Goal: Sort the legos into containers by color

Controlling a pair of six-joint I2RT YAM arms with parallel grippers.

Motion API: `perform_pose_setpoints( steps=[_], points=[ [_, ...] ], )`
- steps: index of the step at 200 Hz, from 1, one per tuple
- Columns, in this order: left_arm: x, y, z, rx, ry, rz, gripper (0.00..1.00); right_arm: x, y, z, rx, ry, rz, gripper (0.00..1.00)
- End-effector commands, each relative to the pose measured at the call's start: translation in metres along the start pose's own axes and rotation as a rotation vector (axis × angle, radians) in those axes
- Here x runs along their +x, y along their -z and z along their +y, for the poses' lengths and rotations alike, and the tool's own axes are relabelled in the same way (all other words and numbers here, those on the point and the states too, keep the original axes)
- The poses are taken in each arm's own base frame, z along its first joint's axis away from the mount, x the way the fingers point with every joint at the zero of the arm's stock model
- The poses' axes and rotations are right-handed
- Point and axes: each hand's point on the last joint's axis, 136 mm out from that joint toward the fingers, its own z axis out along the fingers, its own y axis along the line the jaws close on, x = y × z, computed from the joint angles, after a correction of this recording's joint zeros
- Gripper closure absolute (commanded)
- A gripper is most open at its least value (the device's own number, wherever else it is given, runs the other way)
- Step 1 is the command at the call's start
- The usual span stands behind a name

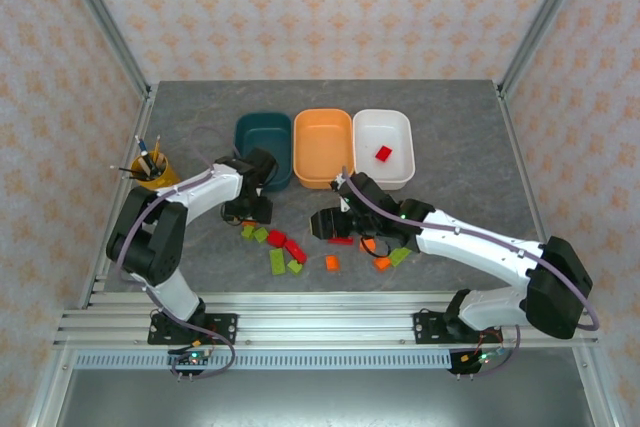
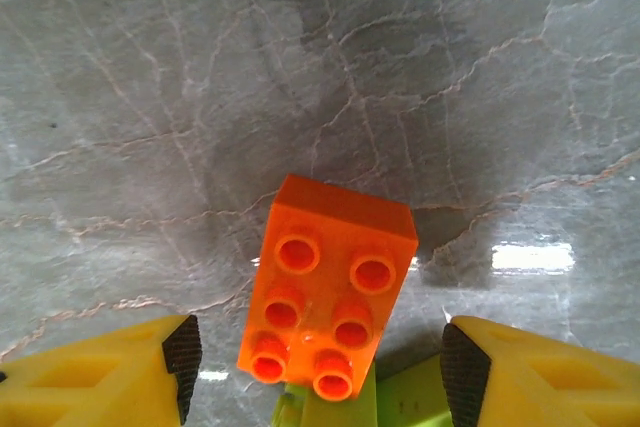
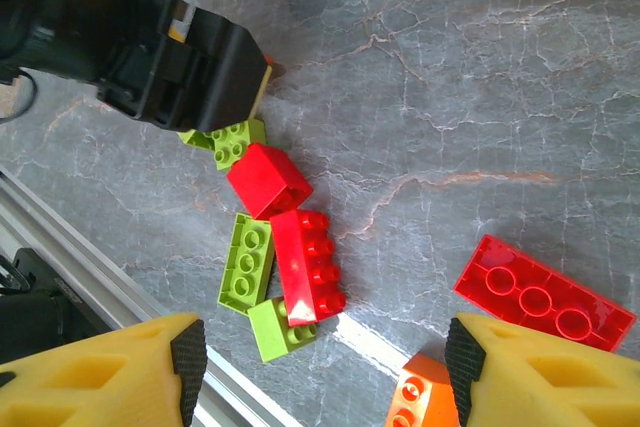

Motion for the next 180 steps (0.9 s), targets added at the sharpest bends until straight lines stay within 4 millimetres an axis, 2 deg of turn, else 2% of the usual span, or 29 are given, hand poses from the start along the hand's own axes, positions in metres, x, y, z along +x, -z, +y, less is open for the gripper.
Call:
perform_pose_setpoints(
  steps=[1, 46, 70, 84, 108, 147, 167, 180],
  points=[
    [-0.009, -0.008, -0.004, 0.014, -0.015, -0.022, 0.33, -0.019, 0.005, 0.012, -0.021, -0.003, -0.056, 0.34],
    [-0.015, -0.021, -0.002, -0.014, -0.012, -0.026, 0.51, -0.021, 0.008, 0.010, -0.009, -0.011, -0.064, 0.34],
    [-0.018, -0.018, 0.000, -0.024, -0.009, -0.045, 0.65, -0.023, 0.012, 0.010, -0.006, -0.014, -0.075, 0.34],
    [-0.019, -0.012, 0.002, -0.029, 0.000, -0.060, 0.68, -0.027, 0.016, 0.011, -0.004, -0.015, -0.092, 0.34],
    [-0.018, 0.012, 0.005, -0.010, 0.027, -0.099, 0.70, -0.037, 0.028, 0.015, -0.005, -0.012, -0.141, 0.34],
    [-0.014, 0.071, 0.008, 0.058, 0.089, -0.171, 0.70, -0.063, 0.047, 0.021, 0.002, -0.015, -0.238, 0.34],
    [-0.022, 0.102, 0.007, 0.084, 0.111, -0.207, 0.71, -0.080, 0.054, 0.017, 0.019, -0.048, -0.289, 0.34],
    [-0.035, 0.118, 0.009, 0.090, 0.129, -0.233, 0.70, -0.095, 0.061, 0.012, 0.030, -0.078, -0.333, 0.33]
  ],
)
